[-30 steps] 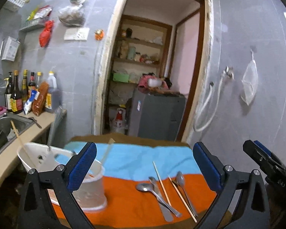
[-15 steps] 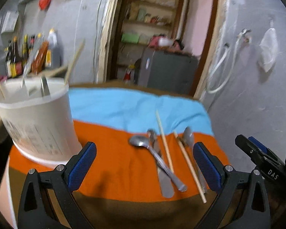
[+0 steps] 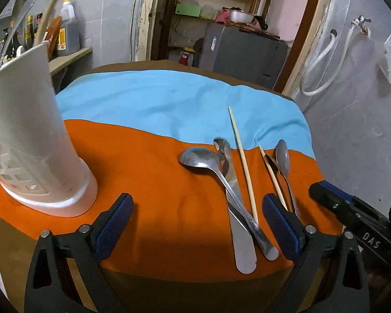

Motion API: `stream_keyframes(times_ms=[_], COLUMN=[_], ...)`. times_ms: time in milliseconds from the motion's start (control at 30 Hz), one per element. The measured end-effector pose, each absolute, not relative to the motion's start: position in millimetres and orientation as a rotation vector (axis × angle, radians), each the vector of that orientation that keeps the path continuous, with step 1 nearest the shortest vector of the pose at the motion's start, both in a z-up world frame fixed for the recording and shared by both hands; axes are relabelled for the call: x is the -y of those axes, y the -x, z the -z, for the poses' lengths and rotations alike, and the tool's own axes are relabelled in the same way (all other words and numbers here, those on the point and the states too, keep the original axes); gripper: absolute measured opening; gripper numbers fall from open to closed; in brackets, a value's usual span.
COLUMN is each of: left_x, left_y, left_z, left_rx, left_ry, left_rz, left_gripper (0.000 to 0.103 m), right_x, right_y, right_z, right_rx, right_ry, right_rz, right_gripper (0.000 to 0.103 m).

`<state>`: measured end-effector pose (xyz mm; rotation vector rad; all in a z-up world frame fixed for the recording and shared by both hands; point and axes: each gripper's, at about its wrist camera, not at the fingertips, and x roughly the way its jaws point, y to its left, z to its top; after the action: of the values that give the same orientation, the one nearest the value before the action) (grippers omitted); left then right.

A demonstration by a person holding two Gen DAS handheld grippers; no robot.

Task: Organize utensils
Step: 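Move both tools back toward the remaining spoons and knife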

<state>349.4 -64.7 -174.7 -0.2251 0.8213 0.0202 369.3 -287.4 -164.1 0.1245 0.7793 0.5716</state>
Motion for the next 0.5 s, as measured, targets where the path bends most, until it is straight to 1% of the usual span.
stream_keyframes(times_ms=[33,100,167,267,333,400,433,500], left_x=[66,66,67,68,68,64,63,61], left_y=[-352,-357,-363,-374,-380,-384,-386,-389], left_z=[175,176,177,181,183,185,186,187], left_rx=[-0.824,-0.834,-0.849,-0.880,-0.888,-0.895,-0.897,-0.900], left_ry=[0.227,0.227,0.229,0.236,0.245,0.265,0.271,0.289], left_rz=[-0.013,0.000,0.009,0.020,0.024,0.019,0.019,0.023], left_gripper=[0.090,0.080,0.074,0.073,0.067,0.056,0.055,0.047], right_x=[286,284,282,274,272,270,269,268], right_y=[-371,-375,-381,-389,-390,-391,-392,-395], right_z=[166,169,170,179,180,180,180,180], right_rx=[-0.794,-0.817,-0.841,-0.911,-0.916,-0.919,-0.919,-0.921], right_ry=[-0.121,-0.121,-0.119,-0.100,-0.086,-0.071,-0.064,-0.053], right_rz=[-0.573,-0.579,-0.581,-0.588,-0.582,-0.573,-0.572,-0.572], right_gripper=[0.032,0.029,0.025,0.021,0.019,0.016,0.016,0.016])
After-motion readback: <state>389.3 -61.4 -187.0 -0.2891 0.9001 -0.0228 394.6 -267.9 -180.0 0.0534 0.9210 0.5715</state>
